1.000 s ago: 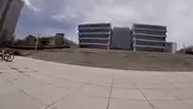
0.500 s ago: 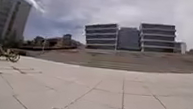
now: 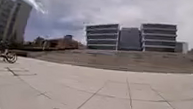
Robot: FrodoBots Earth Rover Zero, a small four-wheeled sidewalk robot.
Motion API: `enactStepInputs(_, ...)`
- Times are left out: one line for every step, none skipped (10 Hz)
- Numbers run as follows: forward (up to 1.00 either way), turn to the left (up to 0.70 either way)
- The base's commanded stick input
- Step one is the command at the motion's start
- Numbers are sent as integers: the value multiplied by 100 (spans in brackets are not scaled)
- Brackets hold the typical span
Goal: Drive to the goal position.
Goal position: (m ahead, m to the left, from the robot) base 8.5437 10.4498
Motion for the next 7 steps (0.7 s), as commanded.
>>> enactStepInputs(70,0)
enactStepInputs(70,0)
enactStepInputs(70,0)
enactStepInputs(70,0)
enactStepInputs(70,1)
enactStepInputs(70,2)
enactStepInputs(70,2)
